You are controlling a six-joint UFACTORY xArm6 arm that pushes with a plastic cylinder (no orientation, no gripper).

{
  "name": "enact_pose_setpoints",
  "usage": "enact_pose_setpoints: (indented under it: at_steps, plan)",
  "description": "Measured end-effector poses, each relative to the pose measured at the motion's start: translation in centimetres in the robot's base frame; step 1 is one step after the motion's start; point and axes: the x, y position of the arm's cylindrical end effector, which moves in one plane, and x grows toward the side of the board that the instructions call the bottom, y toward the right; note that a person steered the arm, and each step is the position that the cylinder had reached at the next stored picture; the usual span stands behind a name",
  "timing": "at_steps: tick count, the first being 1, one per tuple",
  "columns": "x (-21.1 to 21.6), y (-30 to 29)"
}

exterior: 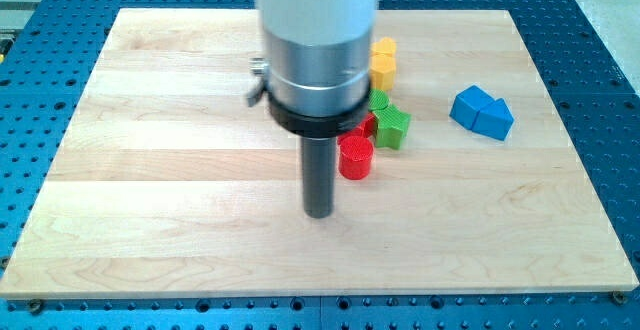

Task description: Move the red circle into the red star

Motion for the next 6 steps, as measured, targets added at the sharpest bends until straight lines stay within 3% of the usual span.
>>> enact_pose_setpoints:
  at_steps: [2, 6]
  plan:
    - [-1.4, 4.0]
    - [-5.3, 5.2]
